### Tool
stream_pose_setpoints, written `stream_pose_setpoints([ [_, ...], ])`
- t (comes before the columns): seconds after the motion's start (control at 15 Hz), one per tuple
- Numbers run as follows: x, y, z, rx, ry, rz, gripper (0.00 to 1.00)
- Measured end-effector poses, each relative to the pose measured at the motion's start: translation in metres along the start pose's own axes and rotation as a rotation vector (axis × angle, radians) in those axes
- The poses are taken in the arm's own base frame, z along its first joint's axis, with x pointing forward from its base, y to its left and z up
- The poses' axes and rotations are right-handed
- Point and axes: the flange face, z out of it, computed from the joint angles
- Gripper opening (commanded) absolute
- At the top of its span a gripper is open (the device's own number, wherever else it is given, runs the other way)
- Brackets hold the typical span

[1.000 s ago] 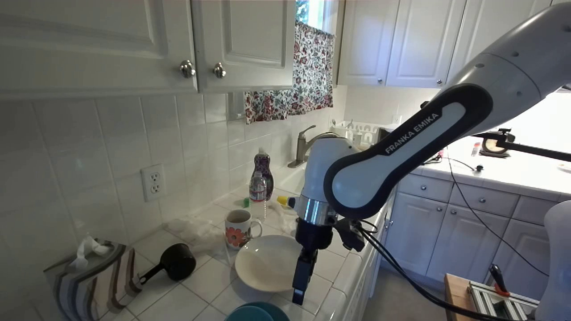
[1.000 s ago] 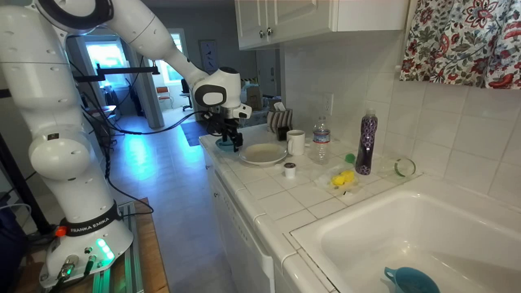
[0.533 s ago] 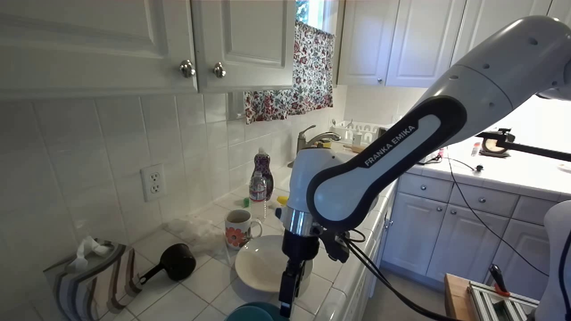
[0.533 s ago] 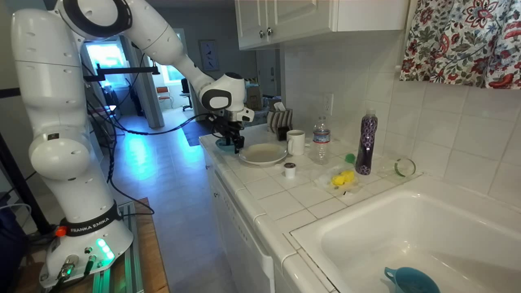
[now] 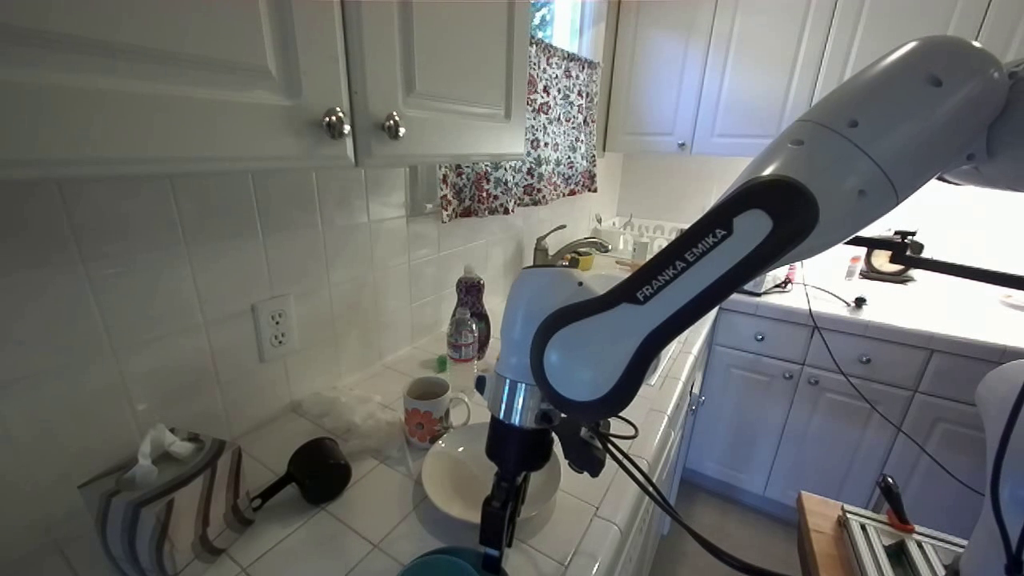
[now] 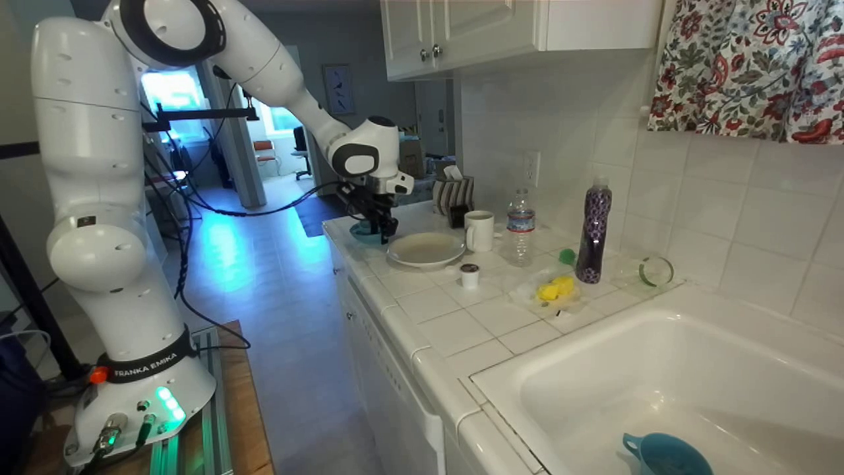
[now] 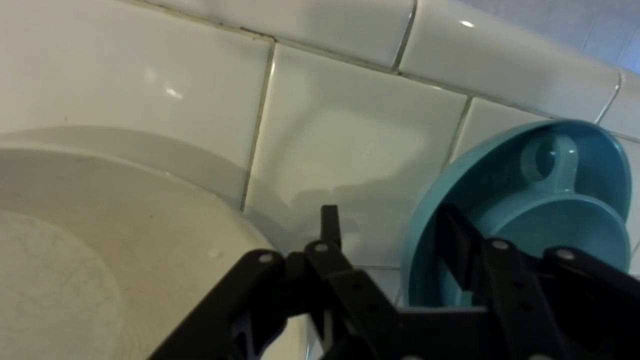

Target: Put the blue bowl and cup cup on the white plate

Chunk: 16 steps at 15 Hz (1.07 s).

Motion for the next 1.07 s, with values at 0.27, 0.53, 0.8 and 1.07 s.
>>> stream_pose_setpoints([
  [0.27,0.0047,-0.0004,0.003,-0.002,-0.001,0.004,0.0],
  [0.53,0.0079,-0.0015,0.0009,-0.004,0.005,0.004,0.01],
  [0.8,0.0095,-0.0023,-0.0009,-0.02,0.007,0.007,0.01],
  [1.07,0.0105,-0.0022,-0.0023,-0.024,0.009,0.013,0.01],
])
